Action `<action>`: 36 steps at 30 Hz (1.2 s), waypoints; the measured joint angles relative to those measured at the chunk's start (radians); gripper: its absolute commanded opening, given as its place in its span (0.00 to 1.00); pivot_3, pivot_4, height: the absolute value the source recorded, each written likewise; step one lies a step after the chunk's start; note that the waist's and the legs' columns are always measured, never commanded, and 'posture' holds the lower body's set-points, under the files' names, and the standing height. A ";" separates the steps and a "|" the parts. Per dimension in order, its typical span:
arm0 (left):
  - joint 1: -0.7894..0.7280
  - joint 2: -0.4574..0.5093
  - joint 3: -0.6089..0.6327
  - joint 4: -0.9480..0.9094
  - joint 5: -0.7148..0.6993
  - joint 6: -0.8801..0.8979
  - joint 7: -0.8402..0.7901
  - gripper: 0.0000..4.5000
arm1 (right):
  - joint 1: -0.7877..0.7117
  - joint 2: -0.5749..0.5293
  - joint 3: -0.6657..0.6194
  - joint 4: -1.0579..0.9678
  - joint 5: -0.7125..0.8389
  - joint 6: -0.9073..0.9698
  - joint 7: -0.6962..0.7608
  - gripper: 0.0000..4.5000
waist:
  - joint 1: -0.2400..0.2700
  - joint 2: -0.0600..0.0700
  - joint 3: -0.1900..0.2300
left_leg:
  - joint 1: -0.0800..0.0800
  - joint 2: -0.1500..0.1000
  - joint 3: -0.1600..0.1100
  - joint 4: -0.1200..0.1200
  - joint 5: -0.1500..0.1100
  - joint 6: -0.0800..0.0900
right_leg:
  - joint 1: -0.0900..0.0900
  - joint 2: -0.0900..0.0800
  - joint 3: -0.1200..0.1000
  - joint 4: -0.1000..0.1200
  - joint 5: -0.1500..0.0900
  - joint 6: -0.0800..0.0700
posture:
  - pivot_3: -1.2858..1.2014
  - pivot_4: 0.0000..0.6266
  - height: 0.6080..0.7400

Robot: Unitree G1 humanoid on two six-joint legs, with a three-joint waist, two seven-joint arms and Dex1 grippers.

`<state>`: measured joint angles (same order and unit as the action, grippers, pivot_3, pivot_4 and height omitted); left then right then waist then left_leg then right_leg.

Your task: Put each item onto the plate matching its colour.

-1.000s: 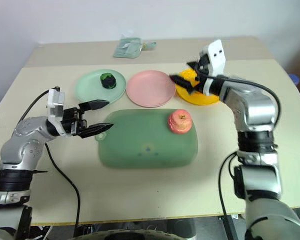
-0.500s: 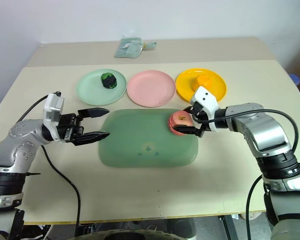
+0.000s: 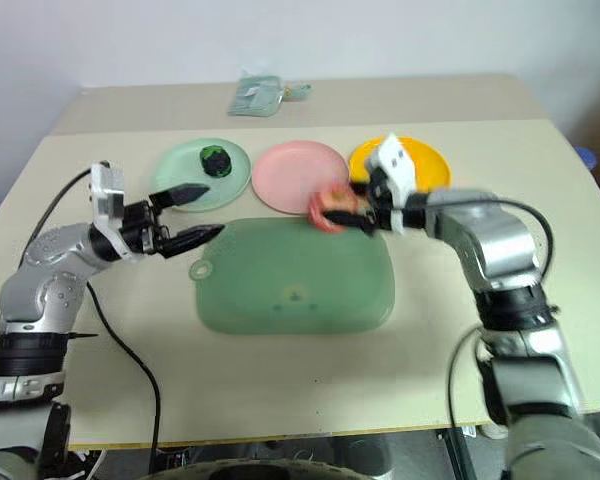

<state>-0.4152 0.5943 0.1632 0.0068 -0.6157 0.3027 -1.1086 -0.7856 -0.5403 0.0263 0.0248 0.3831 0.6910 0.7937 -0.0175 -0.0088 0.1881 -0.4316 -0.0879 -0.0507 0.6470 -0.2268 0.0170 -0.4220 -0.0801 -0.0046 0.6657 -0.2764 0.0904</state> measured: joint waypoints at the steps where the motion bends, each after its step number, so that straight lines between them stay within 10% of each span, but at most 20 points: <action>1: 0.004 -0.001 0.002 0.004 0.020 -0.022 0.011 1.00 | -0.039 0.034 0.001 0.041 -0.039 -0.054 -0.055 0.67 | 0.002 0.000 0.000 | 0.000 0.000 0.000 -0.001 0.000 -0.001 | 0.000 0.000 0.000 0.000 0.000 0.000 | 0.52 0.24 0.92; 9: 0.007 -0.025 0.005 0.072 0.126 -0.126 0.092 1.00 | -0.138 0.257 0.078 0.510 -0.269 -0.309 -0.333 0.67 | 0.007 0.000 0.000 | -0.001 -0.001 0.000 0.000 0.000 -0.001 | -0.001 0.000 0.000 0.000 0.000 0.000 | 0.52 0.24 0.92; 12: 0.013 -0.023 0.010 0.065 0.127 -0.139 0.092 1.00 | -0.165 0.261 0.064 0.551 -0.265 -0.331 -0.299 0.96 | 0.002 0.000 0.000 | -0.001 -0.001 0.000 0.000 0.000 -0.001 | -0.001 0.000 0.000 0.000 0.000 0.000 | 0.52 0.24 0.92; 16: 0.048 -0.019 0.011 0.043 0.126 -0.138 0.095 1.00 | -0.167 0.266 0.016 0.540 -0.211 -0.341 -0.248 0.99 | -0.001 0.000 0.000 | -0.001 -0.001 0.000 0.000 0.000 -0.001 | -0.001 0.000 0.000 0.001 0.000 0.000 | 0.52 0.24 0.92; 23: 0.039 -0.011 0.058 0.021 0.040 -0.139 0.036 1.00 | -0.138 0.232 -0.088 0.331 -0.092 -0.344 -0.168 0.99 | 0.007 0.000 0.000 | -0.001 -0.001 -0.001 0.000 0.000 0.000 | 0.000 0.000 0.000 0.000 0.000 0.000 | 0.52 0.24 0.92; 36: -0.011 0.074 0.015 0.115 0.023 -0.094 -0.184 1.00 | 0.439 -0.147 -0.095 -0.310 0.116 -0.229 0.224 0.99 | 0.002 0.000 0.000 | 0.002 0.001 -0.001 0.001 -0.003 0.005 | 0.003 0.001 0.000 0.000 0.000 0.000 | 0.52 0.24 0.92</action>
<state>-0.4259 0.6684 0.1780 0.1221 -0.5932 0.2089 -1.2925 -0.3470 -0.6874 -0.0691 -0.2853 0.4987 0.4619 1.0173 -0.0158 -0.0088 0.1882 -0.4293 -0.0872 -0.0521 0.6477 -0.2300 0.0224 -0.4189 -0.0791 -0.0049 0.6660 -0.2765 0.0904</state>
